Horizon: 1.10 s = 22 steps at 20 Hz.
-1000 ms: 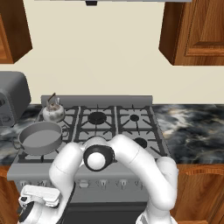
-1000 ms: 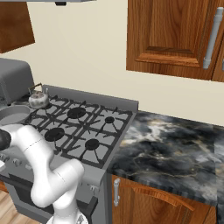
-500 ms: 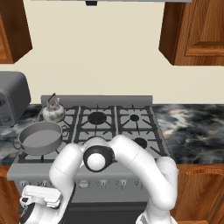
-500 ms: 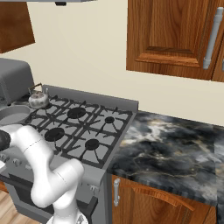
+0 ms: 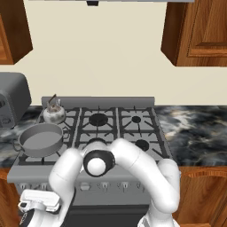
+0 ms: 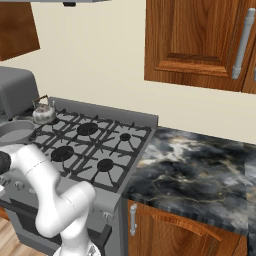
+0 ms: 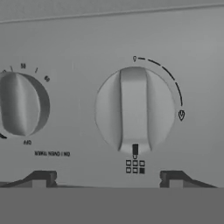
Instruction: Pick the kettle from the cabinet and place it on a stove burner. Then pick the pot from the counter and place it on another stove burner. Finally, turn both burners on.
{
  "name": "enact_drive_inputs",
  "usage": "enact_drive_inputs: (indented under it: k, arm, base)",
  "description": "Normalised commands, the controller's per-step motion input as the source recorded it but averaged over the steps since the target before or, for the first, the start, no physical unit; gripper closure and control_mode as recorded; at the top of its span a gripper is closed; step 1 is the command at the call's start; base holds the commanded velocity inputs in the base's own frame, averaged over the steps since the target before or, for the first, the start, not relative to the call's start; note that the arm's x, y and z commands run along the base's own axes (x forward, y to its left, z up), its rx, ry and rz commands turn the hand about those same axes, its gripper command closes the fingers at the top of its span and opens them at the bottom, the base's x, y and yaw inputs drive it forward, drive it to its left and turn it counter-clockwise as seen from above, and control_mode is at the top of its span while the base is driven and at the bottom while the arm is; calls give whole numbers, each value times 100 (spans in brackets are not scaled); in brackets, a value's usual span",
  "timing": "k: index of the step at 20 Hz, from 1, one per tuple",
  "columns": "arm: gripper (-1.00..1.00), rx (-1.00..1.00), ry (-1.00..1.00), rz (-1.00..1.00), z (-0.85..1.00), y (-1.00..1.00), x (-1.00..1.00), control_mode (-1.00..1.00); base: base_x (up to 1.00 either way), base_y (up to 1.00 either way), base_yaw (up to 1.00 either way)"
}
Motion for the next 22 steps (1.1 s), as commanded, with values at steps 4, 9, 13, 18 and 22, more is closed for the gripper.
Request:
enact_drive_inputs:
  k: [4,9,13,18,22]
  arm:
    - [-100,0,-3,0,-1,0,-33,-100]
    - [-100,-1,0,0,-7,0,-3,-100]
    - [-100,0,0,0,-6,-5,4,-100]
    - [-100,0,0,0,-12,0,16,-100]
    - [-100,0,0,0,-9,0,23,-100]
  base:
    - [0,0,0]
    - [0,0,0]
    - [0,0,0]
    - [0,0,0]
    - [0,0,0]
